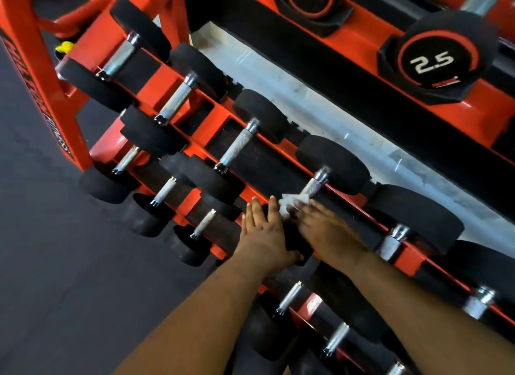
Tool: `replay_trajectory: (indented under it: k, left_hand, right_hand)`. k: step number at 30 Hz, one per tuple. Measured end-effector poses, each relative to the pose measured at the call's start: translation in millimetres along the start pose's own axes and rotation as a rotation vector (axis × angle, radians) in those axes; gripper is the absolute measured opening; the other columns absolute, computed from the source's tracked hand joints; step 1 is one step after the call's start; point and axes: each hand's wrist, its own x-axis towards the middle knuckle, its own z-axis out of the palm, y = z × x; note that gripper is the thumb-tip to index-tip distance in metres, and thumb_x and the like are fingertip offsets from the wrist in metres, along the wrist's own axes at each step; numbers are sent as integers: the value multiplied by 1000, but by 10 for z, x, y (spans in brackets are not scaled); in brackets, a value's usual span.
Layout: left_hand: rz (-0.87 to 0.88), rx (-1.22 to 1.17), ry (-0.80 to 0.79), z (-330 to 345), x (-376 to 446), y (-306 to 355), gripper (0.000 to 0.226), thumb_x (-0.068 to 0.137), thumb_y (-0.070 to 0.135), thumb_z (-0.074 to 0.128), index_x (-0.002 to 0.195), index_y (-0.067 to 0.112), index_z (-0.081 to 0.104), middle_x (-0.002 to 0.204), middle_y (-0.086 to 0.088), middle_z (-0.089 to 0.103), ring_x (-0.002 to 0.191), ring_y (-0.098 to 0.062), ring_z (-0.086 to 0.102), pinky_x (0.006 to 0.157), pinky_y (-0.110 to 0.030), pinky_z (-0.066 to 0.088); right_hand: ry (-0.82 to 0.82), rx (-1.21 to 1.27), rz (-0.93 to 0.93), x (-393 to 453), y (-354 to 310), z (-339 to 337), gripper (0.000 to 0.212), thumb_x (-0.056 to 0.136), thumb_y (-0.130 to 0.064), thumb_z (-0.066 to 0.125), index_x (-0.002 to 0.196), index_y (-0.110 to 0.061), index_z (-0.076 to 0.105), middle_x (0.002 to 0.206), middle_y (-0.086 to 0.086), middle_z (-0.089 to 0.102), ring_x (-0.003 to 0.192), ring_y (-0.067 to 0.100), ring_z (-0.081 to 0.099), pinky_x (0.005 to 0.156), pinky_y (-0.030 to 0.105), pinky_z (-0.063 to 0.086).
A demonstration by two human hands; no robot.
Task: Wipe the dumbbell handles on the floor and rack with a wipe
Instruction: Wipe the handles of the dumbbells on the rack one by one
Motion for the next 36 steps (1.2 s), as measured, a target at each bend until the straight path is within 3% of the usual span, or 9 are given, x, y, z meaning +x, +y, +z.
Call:
replay_trajectory:
  k: [5, 9, 12, 16, 22, 27, 31, 34, 36]
  left_hand:
    - [0, 33, -165, -157, 28, -9, 132, 81, 48, 81, 157, 21, -23, 157, -21, -40, 150, -36, -30, 126, -47, -6]
    - [15, 33, -163, -136, 26, -28, 128, 81, 47, 80, 158, 23, -20, 157, -22, -39, 149, -36, -31, 125, -46, -7]
    - [29, 32, -161, -116, 37, -44, 128, 81, 49, 79, 159, 22, -18, 158, -23, -38, 149, -37, -30, 125, -48, -8]
    - [49, 17, -150, -109, 30, -63, 126, 81, 50, 79, 159, 22, -16, 158, -22, -38, 149, -36, -31, 125, -48, -9]
    - [55, -5, -151, -100, 18, -68, 125, 82, 48, 79, 159, 23, -16, 157, -21, -40, 148, -35, -33, 125, -49, -10]
    - [58, -14, -135, -89, 19, -72, 126, 81, 48, 80, 159, 24, -16, 157, -20, -40, 149, -35, -32, 125, -48, -10]
    - [54, -18, -103, -62, 12, -70, 128, 79, 49, 81, 159, 26, -16, 159, -18, -38, 149, -33, -32, 125, -47, -9]
    - [52, -30, -79, -49, 11, -78, 130, 77, 51, 82, 158, 27, -17, 160, -17, -36, 150, -32, -30, 126, -48, -6]
    - [48, -30, -68, -48, 4, -79, 130, 77, 51, 82, 158, 29, -17, 161, -16, -35, 151, -32, -29, 126, -47, -6]
  right_hand:
    - [-74, -98, 325, 117, 171, -115, 67, 88, -12, 30, 154, -13, 39, 161, 4, 37, 150, 24, 30, 120, 47, 21]
    - [-87, -94, 221, 25, -29, -41, 63, 87, -12, 29, 147, -5, 47, 159, 13, 36, 149, 32, 29, 120, 50, 19]
    - [-78, -96, 142, 40, 100, -124, 57, 90, -15, 38, 145, -12, 52, 153, 7, 48, 144, 25, 42, 118, 43, 23]
    - [-64, -139, 246, 257, 168, -297, 62, 90, -19, 56, 150, -16, 44, 145, 1, 52, 134, 22, 47, 111, 39, 33]
    - [-135, -183, 285, 99, 152, -226, 71, 96, -7, 38, 161, -9, 9, 169, 14, -2, 156, 33, -1, 125, 47, 10]
    - [-80, -158, 40, 32, 190, -135, 71, 87, -1, 29, 157, -10, 30, 165, 9, 24, 154, 27, 18, 122, 45, 15]
    - [-28, -121, 204, 111, 250, -140, 76, 82, 4, 43, 155, -11, 33, 163, 10, 31, 153, 26, 19, 125, 43, 8]
    - [-55, -101, 12, 137, -5, -47, 60, 83, -10, 38, 140, -8, 55, 145, 11, 56, 144, 26, 33, 124, 37, 2]
    - [-105, -136, -106, 118, 86, -113, 60, 83, -13, 35, 137, -12, 61, 146, 5, 56, 144, 23, 35, 124, 41, 4]
